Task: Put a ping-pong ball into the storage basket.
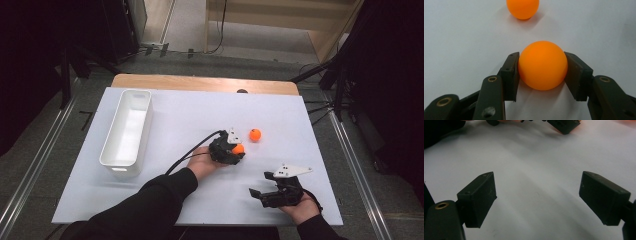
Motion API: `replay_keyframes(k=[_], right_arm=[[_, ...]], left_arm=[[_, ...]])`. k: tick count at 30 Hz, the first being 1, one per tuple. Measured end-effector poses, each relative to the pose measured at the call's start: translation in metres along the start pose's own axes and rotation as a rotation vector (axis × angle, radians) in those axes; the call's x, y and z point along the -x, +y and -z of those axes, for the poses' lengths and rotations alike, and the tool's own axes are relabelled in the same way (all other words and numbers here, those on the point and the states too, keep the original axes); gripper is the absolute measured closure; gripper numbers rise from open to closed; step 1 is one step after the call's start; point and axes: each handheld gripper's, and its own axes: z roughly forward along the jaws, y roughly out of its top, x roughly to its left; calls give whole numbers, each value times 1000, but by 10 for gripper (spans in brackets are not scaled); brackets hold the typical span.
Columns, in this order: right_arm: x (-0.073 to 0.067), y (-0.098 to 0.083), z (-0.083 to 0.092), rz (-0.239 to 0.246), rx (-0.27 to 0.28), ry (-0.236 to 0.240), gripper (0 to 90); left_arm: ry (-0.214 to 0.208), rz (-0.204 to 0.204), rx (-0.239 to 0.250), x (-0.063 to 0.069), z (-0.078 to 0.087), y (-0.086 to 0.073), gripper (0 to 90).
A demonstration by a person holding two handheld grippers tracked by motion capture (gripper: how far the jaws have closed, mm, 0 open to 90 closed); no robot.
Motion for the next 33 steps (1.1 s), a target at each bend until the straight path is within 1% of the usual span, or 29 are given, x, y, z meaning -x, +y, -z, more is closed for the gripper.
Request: replay_keyframes(k=[3, 5, 7, 12, 16, 18, 20, 22, 26, 29, 33], right_arm=[[0, 0, 0, -5, -1, 2, 127], [0, 0, -1, -7, 0, 3, 127], [0, 0, -1, -5, -3, 0, 127], [0, 0, -1, -7, -3, -1, 127], [0, 0, -1, -3, -5, 0, 128], [-1, 0, -1, -6, -2, 0, 128], [-1, 0, -2, -4, -1, 2, 127], [-1, 1, -2, -3, -1, 2, 127], [-1, 1, -1, -1, 0, 5, 128], [-1, 1, -1, 1, 1, 4, 127], [-1, 2, -1, -1, 4, 10, 128]], left_arm=[[-6, 9, 7, 0, 0, 0, 511], [-10, 11, 3, -2, 0, 0, 513], [-20, 26, 10, -2, 0, 0, 513], [-47, 48, 12, -7, 1, -1, 513], [-75, 54, 14, -8, 3, -1, 513], [-92, 68, 6, -9, 6, -1, 513], [-90, 76, 20, -10, 8, 0, 512], [-99, 76, 30, -10, 12, 2, 512], [-102, 66, 37, -10, 18, 5, 513], [-120, 95, 43, -13, 23, 7, 513], [-136, 100, 33, -14, 30, 9, 512]])
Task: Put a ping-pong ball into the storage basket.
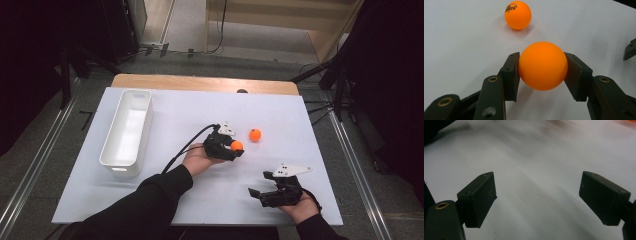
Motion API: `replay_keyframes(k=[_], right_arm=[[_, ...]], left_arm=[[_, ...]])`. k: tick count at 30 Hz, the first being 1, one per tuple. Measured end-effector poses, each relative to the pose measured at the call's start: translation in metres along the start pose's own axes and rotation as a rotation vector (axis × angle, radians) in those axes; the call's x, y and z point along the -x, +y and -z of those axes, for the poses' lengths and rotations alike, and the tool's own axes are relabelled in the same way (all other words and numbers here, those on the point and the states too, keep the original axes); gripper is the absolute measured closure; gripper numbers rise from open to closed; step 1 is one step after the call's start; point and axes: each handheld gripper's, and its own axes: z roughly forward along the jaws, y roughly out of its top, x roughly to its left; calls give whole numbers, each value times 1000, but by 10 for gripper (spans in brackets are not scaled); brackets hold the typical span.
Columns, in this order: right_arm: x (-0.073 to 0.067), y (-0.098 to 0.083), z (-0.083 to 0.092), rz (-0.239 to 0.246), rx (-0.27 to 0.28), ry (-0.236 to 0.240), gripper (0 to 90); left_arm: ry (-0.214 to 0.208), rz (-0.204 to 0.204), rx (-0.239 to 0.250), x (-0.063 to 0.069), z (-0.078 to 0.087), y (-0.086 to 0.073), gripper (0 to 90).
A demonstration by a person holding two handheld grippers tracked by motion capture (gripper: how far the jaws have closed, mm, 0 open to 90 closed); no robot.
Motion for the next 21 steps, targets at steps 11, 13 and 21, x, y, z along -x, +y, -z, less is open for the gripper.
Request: replay_keyframes(k=[11, 13, 21], right_arm=[[-2, 1, 0, 10, 1, 1, 128], [-2, 1, -1, 5, 0, 2, 128], [-2, 2, -1, 4, -1, 3, 127]], left_arm=[[-24, -3, 4, 2, 20, 6, 512], [-33, 0, 2, 2, 22, 7, 512], [-41, -13, 6, 5, 31, 9, 512]])
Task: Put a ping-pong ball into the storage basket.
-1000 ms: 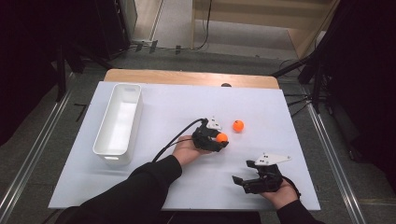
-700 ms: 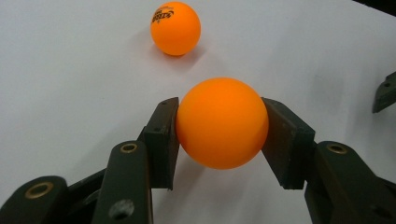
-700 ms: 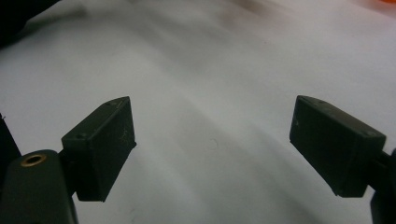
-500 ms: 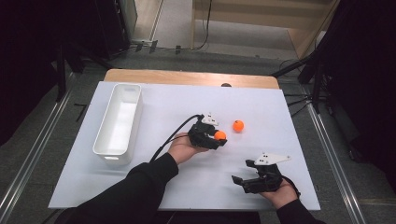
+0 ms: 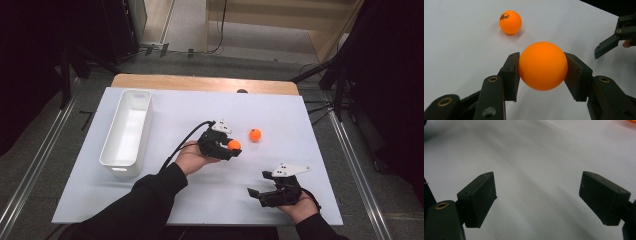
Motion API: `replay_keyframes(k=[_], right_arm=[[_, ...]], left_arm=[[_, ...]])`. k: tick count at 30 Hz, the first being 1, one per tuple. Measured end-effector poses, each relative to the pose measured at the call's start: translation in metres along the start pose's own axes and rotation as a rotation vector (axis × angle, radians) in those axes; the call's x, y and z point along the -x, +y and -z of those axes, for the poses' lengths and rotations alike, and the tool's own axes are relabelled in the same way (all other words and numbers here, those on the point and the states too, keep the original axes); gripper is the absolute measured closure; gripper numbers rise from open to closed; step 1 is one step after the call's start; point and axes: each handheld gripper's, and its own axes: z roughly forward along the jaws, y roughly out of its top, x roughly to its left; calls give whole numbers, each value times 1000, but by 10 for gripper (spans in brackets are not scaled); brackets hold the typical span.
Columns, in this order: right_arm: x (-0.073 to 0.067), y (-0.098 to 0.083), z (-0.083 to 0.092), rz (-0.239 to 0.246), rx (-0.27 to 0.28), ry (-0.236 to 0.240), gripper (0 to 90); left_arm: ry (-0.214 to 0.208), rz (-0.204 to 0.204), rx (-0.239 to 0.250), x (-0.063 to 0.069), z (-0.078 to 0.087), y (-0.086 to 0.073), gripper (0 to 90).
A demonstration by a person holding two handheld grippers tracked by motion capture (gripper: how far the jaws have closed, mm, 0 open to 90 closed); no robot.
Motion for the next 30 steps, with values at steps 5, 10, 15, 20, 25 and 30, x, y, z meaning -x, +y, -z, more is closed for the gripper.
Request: replay_keyframes(k=[5, 10, 15, 20, 25, 30], right_arm=[[0, 0, 0, -1, 0, 1, 128], [0, 0, 0, 0, 2, 2, 128], [0, 0, 0, 0, 5, 4, 128], [0, 0, 0, 0, 4, 4, 127], [0, 0, 0, 5, 1, 2, 128], [-1, 1, 0, 3, 3, 2, 127]], left_arm=[[-15, -2, -7, 1, 6, -1, 512], [-17, -2, -9, 1, 12, -3, 512], [-13, 3, -3, 3, 19, -6, 511], [-17, -3, -3, 5, 26, -10, 512], [-18, -3, 0, 7, 30, -14, 511], [-14, -9, -7, 9, 34, -18, 512]])
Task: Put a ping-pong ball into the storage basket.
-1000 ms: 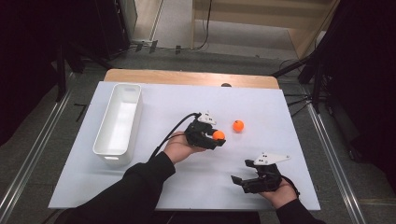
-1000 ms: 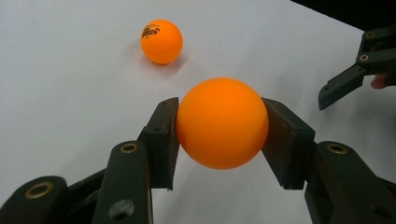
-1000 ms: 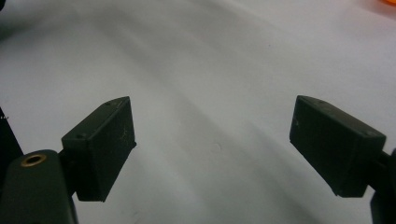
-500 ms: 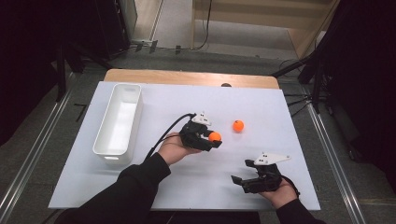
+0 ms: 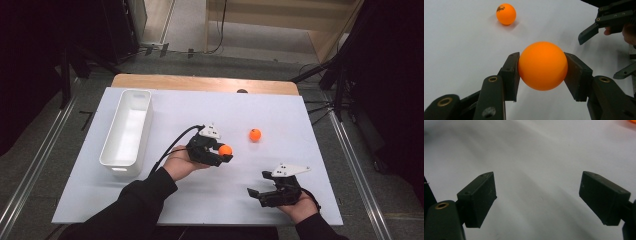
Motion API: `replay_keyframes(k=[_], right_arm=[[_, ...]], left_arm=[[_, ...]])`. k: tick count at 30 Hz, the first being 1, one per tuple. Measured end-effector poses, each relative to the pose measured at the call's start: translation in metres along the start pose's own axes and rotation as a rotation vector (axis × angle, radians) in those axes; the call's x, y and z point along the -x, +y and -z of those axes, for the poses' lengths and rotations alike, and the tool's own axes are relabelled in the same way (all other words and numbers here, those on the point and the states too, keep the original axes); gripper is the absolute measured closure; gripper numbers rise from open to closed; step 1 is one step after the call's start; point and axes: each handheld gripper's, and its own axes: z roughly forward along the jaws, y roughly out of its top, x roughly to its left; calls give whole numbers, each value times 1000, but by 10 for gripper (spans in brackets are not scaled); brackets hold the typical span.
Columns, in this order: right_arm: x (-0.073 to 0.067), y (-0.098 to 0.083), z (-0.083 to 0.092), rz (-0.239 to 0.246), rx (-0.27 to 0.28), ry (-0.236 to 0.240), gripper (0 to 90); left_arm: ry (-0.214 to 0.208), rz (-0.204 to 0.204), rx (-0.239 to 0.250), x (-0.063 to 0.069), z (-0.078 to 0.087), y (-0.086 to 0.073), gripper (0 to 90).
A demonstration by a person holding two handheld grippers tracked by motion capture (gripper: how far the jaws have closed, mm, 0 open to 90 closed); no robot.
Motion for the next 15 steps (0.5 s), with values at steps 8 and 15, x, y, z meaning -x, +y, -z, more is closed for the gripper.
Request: replay_keyframes(k=[8, 15], right_arm=[[0, 0, 0, 0, -1, 1, 128], [0, 0, 0, 2, -2, 2, 128]], left_arm=[[-2, 6, 13, 1, 10, -5, 511], [-3, 13, 13, 0, 16, -8, 511]])
